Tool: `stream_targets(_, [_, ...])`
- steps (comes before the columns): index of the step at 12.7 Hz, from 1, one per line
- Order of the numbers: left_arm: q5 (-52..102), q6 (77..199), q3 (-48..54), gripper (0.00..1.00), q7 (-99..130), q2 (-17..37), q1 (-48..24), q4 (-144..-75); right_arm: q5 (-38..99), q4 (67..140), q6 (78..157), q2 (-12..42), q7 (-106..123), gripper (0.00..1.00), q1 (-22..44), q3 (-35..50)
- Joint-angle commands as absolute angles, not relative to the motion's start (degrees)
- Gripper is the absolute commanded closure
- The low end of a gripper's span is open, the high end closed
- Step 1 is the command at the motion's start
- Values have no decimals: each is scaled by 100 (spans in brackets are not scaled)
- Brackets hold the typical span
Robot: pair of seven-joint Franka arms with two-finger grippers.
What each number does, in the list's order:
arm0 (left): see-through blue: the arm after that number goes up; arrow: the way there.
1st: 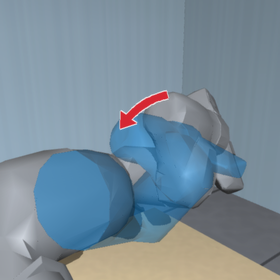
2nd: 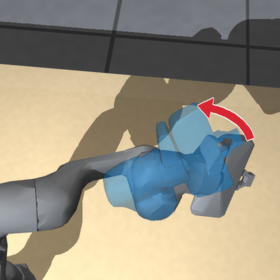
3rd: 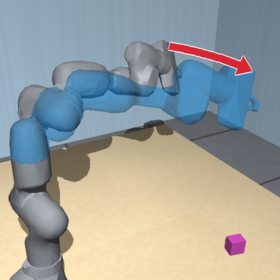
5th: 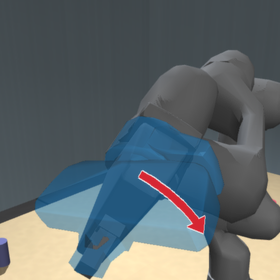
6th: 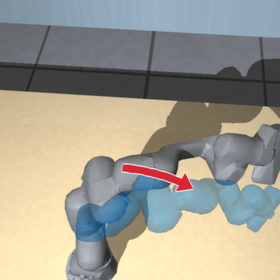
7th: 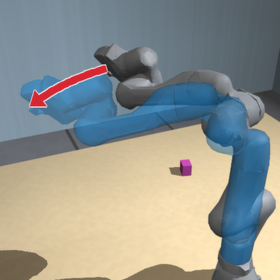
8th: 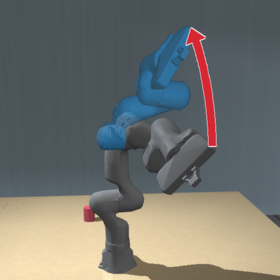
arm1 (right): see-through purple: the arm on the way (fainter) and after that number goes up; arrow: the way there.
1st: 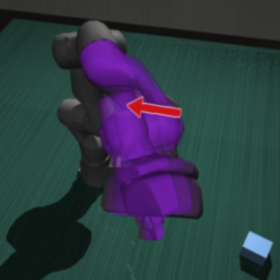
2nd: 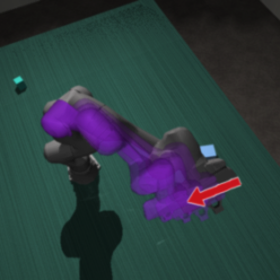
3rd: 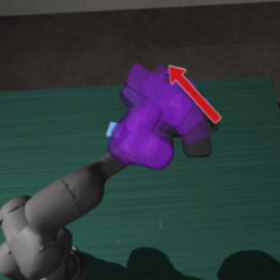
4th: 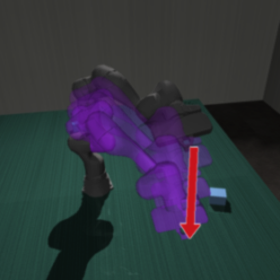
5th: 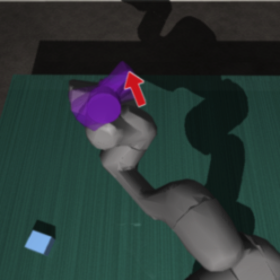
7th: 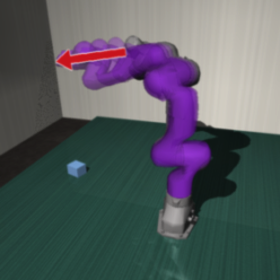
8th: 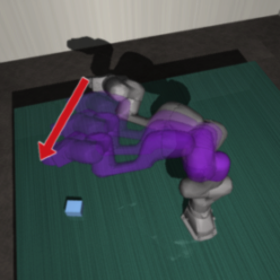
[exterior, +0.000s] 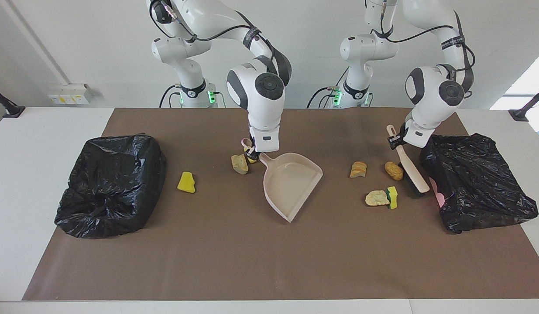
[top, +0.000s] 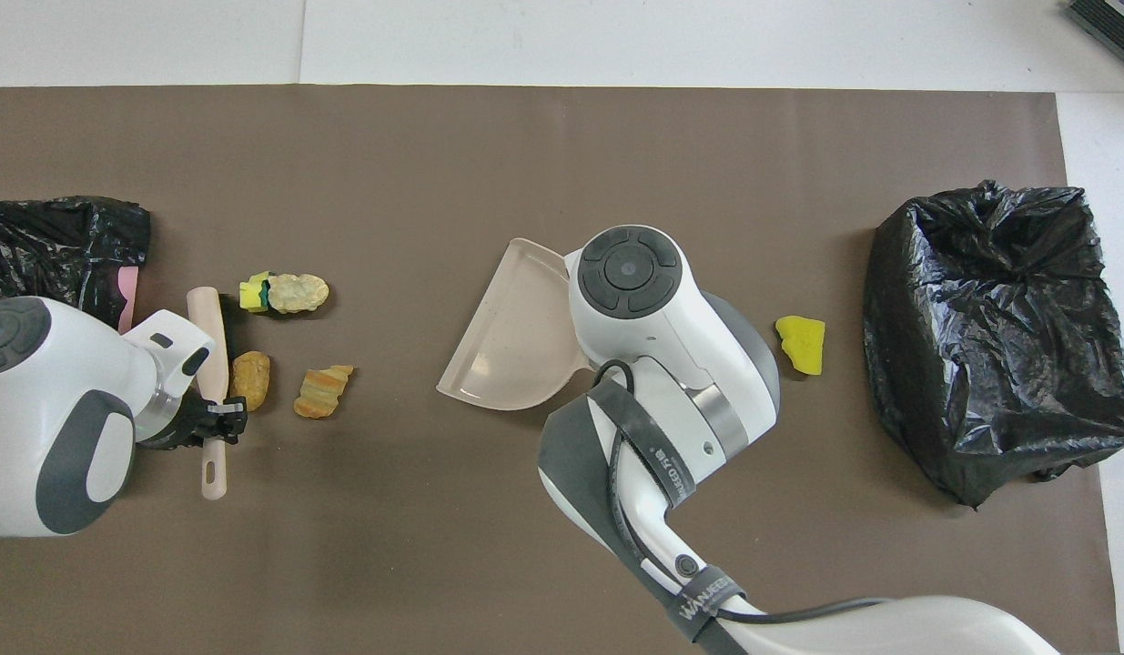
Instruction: Sweep and dump trash in bin
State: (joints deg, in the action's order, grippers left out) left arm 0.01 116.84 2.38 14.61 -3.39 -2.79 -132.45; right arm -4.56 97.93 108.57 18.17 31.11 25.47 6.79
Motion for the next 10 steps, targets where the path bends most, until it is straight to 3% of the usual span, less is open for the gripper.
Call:
stream_targets(1, [237,12005,185,100,1477,-308,-614,-13289,-816,10292,11372,1643,3612,100,2504,729])
stream_targets(10, [1168,12032,193,100,1345,-325,-2152,-13201,-984,10327,11848,1907,4008,100,2549,729])
